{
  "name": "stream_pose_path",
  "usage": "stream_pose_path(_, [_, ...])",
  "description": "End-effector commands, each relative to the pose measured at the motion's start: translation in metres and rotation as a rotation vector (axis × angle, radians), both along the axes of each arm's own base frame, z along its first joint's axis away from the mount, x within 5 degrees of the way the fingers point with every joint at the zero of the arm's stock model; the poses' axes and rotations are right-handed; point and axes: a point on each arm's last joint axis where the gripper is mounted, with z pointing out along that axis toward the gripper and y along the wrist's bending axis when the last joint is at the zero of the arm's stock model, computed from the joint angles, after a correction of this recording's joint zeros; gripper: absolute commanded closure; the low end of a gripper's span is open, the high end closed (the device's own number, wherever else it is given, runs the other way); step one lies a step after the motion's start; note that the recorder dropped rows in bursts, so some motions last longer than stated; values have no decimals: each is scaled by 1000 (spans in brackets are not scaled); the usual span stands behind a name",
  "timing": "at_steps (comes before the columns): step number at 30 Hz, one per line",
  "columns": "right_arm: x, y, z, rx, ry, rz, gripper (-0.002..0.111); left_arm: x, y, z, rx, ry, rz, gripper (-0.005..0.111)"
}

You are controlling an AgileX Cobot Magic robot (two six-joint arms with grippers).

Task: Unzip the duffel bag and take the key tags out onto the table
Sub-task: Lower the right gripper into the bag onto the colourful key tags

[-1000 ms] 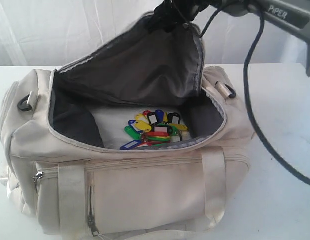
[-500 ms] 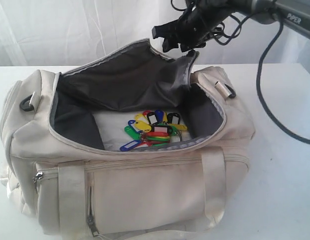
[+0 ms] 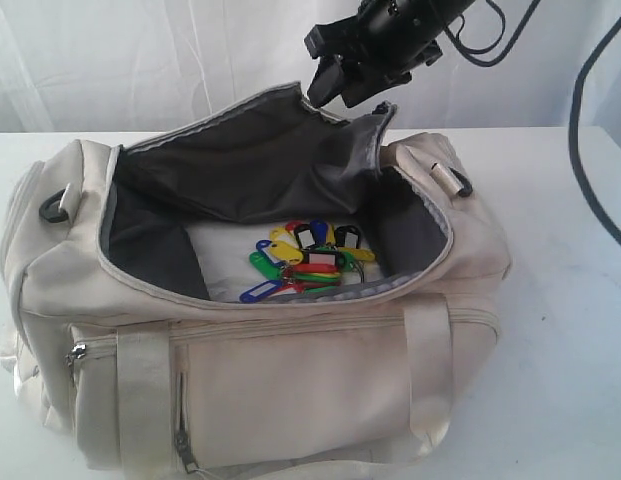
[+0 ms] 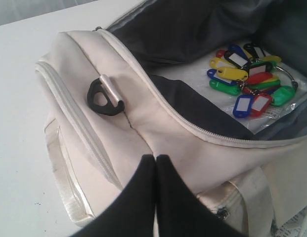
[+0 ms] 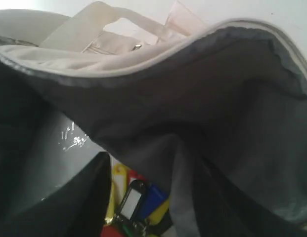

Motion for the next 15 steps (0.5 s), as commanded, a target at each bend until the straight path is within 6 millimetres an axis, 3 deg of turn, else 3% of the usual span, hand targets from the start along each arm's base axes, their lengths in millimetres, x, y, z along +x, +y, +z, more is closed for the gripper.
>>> stream_pose_path(1, [-26,6,16,15,-14,95,79,-3,0,-1,-5,10,-8,106])
stream_pose_path(7, [-61,32,6,-37,-32,276,108,-3,0,-1,-5,10,-8,106])
stream_pose_path(11, [-79,47,-18,-177,-37,361,108,-3,0,-1,-3,9,-10,106])
stream_pose_path(15, [-100,58,-49,-432,-72,440,108,-3,0,-1,0,7,-12,106])
